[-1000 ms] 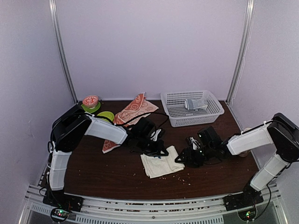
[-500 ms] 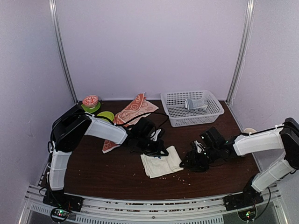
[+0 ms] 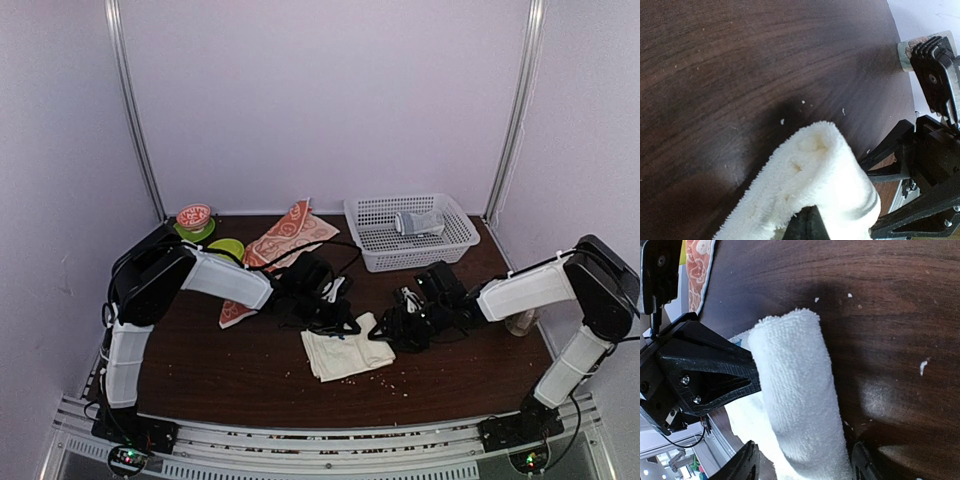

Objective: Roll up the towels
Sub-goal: Roll the towel at the center of the board.

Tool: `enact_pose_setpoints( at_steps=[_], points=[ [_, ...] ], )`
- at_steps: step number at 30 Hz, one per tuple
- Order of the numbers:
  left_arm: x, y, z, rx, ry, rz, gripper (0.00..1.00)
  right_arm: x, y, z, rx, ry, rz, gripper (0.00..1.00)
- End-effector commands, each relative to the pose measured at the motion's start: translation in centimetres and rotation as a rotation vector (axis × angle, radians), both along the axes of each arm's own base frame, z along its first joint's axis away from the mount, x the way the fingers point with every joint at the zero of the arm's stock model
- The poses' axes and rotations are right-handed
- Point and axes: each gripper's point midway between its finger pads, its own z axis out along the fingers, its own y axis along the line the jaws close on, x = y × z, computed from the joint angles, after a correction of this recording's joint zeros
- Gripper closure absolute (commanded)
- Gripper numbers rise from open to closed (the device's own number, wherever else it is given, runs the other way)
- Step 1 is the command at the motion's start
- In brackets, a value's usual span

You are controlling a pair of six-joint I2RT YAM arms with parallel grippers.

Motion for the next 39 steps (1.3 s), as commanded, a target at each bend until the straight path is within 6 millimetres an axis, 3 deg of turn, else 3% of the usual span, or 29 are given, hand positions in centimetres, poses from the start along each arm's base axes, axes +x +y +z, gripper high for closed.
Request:
enact_pose_setpoints(
  at_steps=[1, 6, 13, 15, 18, 21, 26, 39],
  points=[
    [-0.3, 2.1, -3.2, 0.104, 0.039, 0.027, 1.00, -2.1, -1.1, -3.1, -0.087, 0.088, 0.043, 0.39],
    [-0.3, 2.0, -3.1, 0.102, 0.037, 0.026, 1.00, -2.8, -2.1, -3.9, -0.142, 0.099, 0.052, 0.63],
    [-0.2, 2.0, -2.0, 0.089, 0.022, 0.024, 1.00, -1.7, -3.3, -2.8, -0.268, 0.014, 0.070, 1.00],
    [-0.2, 2.0, -1.2, 0.083, 0.011, 0.020, 0.99, -1.4, -3.6, -2.3, -0.330, -0.016, 0.088, 1.00],
    [-0.2, 2.2, 0.2, 0.076, -0.010, 0.018, 0.84, -1.0, -4.3, -1.9, -0.438, -0.048, 0.113, 1.00],
    [-0.4, 2.6, 1.6, 0.069, -0.029, 0.021, 0.76, -0.6, -5.0, -1.5, -0.533, -0.078, 0.120, 1.00],
    [-0.8, 3.7, 2.6, 0.071, -0.048, 0.035, 0.75, 0.5, -6.2, -0.9, -0.703, -0.133, 0.098, 1.00],
    [-1.4, 4.2, 1.6, 0.063, -0.035, 0.040, 0.80, 1.6, -5.3, 2.2, -1.071, -0.337, 0.077, 1.00]
  ],
)
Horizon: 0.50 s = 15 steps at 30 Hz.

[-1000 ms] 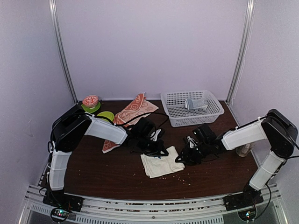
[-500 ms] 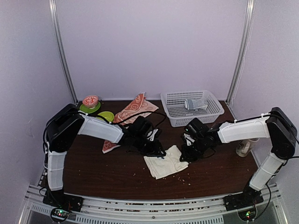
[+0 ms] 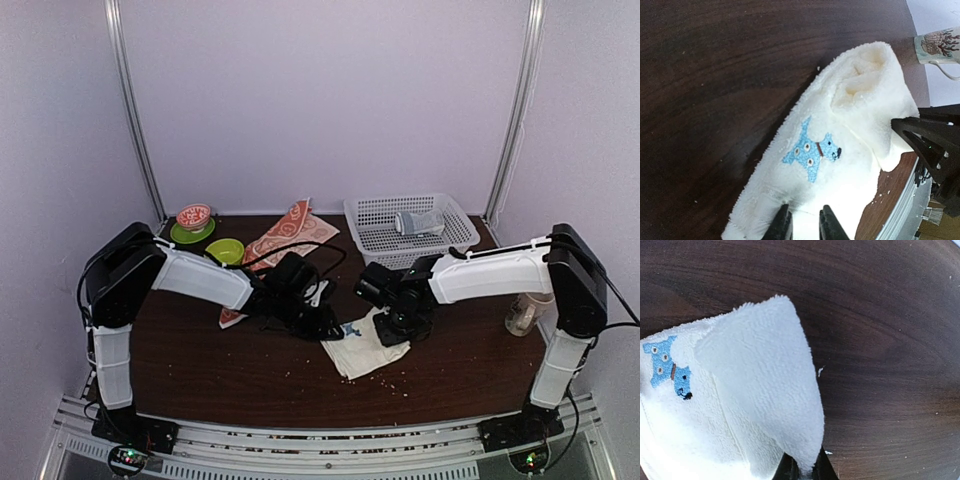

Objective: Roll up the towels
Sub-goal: Roll the towel at the center of the board.

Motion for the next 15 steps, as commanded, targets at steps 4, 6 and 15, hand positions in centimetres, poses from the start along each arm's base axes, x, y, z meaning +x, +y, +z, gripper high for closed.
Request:
enact_pose_setpoints(
  at_steps=[4, 6, 15],
  points=[
    [0.4, -0.1, 0.6, -0.049, -0.027, 0.009, 0.81, 0.1, -0.4, 2.5, -0.180, -0.144, 0.000, 1.00],
    [0.3, -0.1, 0.3, -0.049, -0.021, 0.010, 0.83, -0.1, 0.1, 2.5, -0.177, -0.150, 0.003, 1.00],
    [-0.2, 0.0, -0.7, -0.071, 0.014, 0.015, 0.88, -0.6, 2.7, 1.2, -0.151, -0.135, 0.020, 1.00]
  ],
)
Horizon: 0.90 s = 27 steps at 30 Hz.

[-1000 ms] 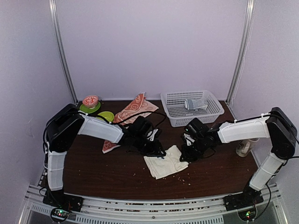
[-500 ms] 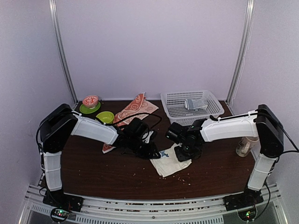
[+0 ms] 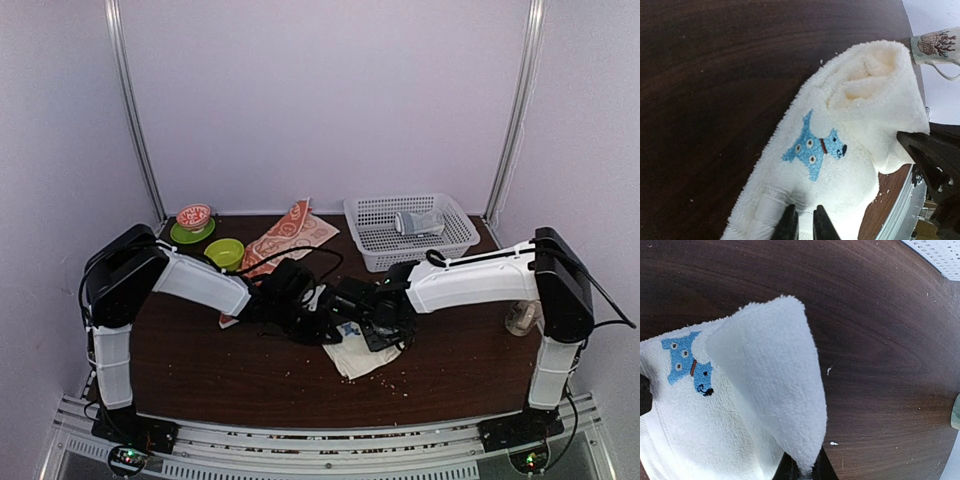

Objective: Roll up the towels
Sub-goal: Roll the towel at the center of the board.

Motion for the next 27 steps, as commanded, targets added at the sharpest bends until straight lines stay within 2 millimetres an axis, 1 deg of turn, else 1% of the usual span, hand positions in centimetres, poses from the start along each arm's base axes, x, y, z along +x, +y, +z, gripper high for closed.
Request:
enact_pose_setpoints(
  at_steps=[1, 3, 7, 15, 20, 27],
  points=[
    [0.2, -0.2, 0.0, -0.035, 0.003, 0.005, 0.88, -0.1, 1.0, -0.3, -0.002, -0.016, 0.002, 1.00],
    [0.2, -0.2, 0.1, -0.038, 0.001, 0.004, 0.88, -0.3, 1.5, -0.4, 0.016, -0.010, 0.012, 0.94],
    [0.1, -0.2, -0.1, -0.038, 0.007, 0.005, 0.89, -0.4, 1.9, -0.2, 0.047, -0.006, 0.012, 0.82],
    [0.1, -0.2, -0.1, -0.041, 0.006, 0.003, 0.90, -1.1, 3.7, 0.2, 0.172, 0.028, 0.040, 0.63],
    [0.0, -0.1, -0.2, -0.040, 0.011, 0.003, 0.90, -1.5, 4.9, 0.2, 0.244, 0.044, 0.061, 0.58],
    [0.0, -0.2, -0.1, -0.043, 0.011, 0.001, 0.90, -1.5, 5.6, 0.7, 0.293, 0.041, 0.080, 0.54]
  ],
)
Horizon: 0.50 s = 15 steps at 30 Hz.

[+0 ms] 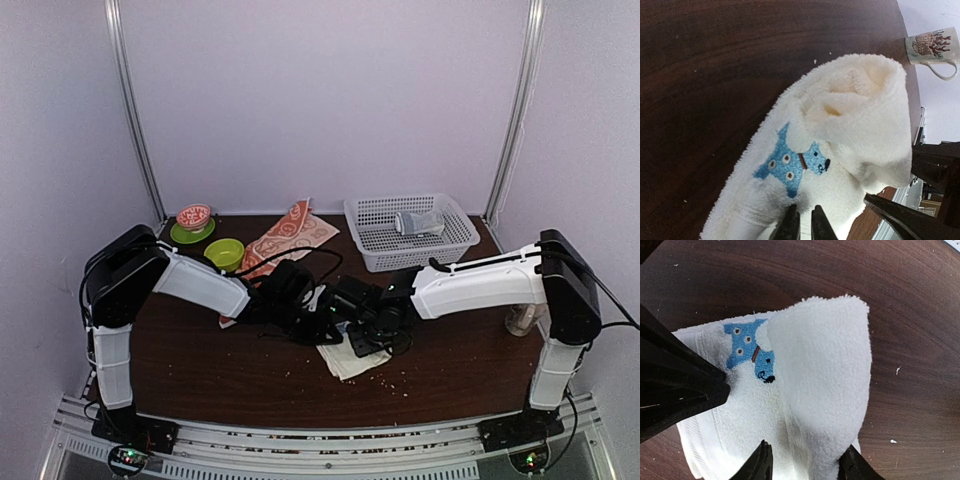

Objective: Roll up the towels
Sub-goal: Roll the towel at the center of the board.

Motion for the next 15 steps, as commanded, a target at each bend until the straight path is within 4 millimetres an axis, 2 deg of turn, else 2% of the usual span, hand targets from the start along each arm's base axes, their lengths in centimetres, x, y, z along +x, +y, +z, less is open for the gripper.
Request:
enact_pose_setpoints(
  at_steps=[1, 15],
  points=[
    [0.2, 0.1, -0.4, -0.011, 0.002, 0.002, 0.90, -0.2, 1.3, 1.2, 0.082, -0.017, 0.026, 0.54],
    [0.1, 0.2, -0.6, -0.006, 0.006, 0.005, 0.96, -0.7, 3.2, 2.2, 0.184, -0.012, 0.074, 0.54]
  ],
)
